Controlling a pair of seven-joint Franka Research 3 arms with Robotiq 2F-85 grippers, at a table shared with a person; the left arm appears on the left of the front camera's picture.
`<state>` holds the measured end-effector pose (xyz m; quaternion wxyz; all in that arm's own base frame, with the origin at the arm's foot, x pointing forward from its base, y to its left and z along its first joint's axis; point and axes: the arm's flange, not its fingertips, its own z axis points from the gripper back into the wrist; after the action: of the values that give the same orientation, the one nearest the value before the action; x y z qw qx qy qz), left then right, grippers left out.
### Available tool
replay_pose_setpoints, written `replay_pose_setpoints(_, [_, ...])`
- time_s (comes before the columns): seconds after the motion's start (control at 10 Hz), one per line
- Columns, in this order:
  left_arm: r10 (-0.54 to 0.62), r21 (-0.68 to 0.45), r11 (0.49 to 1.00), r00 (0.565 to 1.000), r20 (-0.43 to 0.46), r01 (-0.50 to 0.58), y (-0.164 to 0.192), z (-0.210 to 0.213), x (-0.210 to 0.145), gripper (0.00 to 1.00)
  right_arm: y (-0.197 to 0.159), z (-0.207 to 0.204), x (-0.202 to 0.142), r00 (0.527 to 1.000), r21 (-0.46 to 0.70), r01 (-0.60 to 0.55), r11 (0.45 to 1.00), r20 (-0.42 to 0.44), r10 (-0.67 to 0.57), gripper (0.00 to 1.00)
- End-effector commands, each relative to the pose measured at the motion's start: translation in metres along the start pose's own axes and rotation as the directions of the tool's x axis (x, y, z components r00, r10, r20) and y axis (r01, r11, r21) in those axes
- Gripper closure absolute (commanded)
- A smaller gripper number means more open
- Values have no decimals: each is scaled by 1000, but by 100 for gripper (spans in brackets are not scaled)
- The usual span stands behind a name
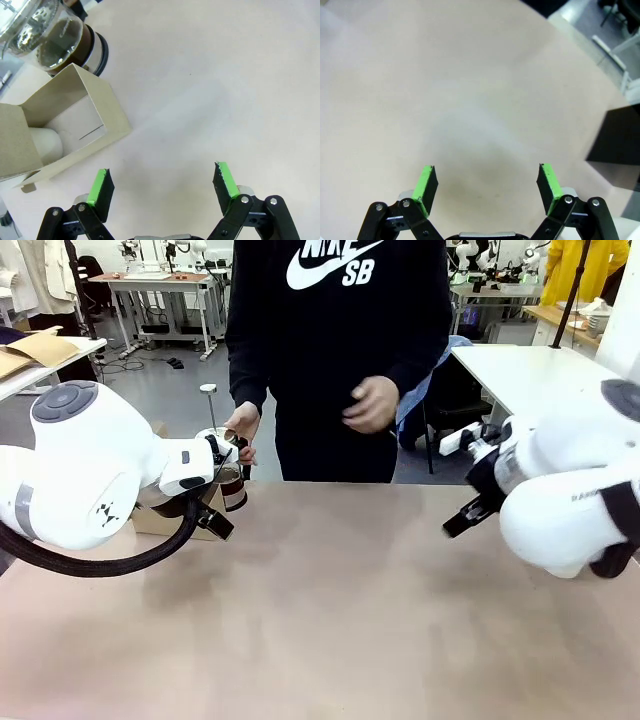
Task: Pour a drink into a cup and package it in a carrier.
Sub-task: Pick up the 600 ml Paper Cup and place it in the middle top area of the table.
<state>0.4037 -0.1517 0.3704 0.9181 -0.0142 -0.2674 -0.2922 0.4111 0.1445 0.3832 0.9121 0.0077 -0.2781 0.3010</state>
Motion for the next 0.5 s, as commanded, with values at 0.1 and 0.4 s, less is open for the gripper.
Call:
replay_pose_setpoints(0.1, [0,0,1000,1000,0,0,0,0,0,0,-105,45,9,998,43,13,999,66,-16,0])
replay_pose_setpoints(0.4, [0,0,1000,1000,0,0,0,0,0,0,-165,82,-29,977,66,-43,997,210,29,0])
